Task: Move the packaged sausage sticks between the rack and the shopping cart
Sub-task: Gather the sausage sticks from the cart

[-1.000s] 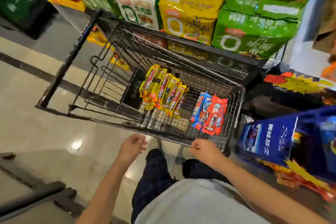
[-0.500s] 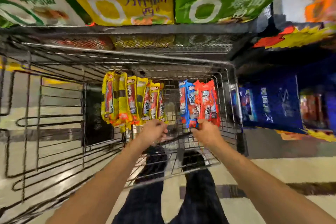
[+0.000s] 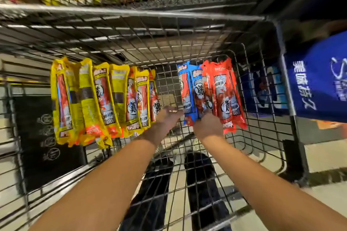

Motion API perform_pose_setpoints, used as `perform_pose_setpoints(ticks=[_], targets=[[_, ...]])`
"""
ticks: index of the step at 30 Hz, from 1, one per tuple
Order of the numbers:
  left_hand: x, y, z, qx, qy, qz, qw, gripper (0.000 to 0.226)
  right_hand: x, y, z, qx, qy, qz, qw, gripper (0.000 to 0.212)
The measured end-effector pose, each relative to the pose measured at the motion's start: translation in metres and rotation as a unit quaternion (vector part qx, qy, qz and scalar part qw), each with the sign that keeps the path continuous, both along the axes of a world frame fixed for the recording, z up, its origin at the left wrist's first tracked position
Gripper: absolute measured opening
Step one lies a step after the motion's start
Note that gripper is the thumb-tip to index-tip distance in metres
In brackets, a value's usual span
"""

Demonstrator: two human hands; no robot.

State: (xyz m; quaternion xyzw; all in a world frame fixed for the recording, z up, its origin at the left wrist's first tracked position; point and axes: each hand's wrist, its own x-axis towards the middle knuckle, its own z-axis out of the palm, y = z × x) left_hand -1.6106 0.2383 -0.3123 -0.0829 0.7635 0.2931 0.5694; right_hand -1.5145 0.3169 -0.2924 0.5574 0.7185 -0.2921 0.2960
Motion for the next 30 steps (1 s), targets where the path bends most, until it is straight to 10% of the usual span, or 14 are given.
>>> perform_pose_setpoints(ticks=[7, 16, 30], targets=[[0.012, 0.008, -0.03, 0.033, 0.014, 0.069, 0.997, 0.052, -0.002, 0.002, -0.018, -0.01, 0.048, -0.083, 0.995, 0.025], [0.007, -0.006, -0.034, -0.003, 0.11, -0.089, 0.99, 0.06, -0.009, -0.007, -0.034, 0.033, -0.015, 0.038, 0.999, 0.031], [-0.01, -0.063, 0.033, 0.05, 0.096, 0.102, 0.989, 0.044, 0.011, -0.012, 0.009, -0.154, 0.136, -0.163, 0.965, 0.052]])
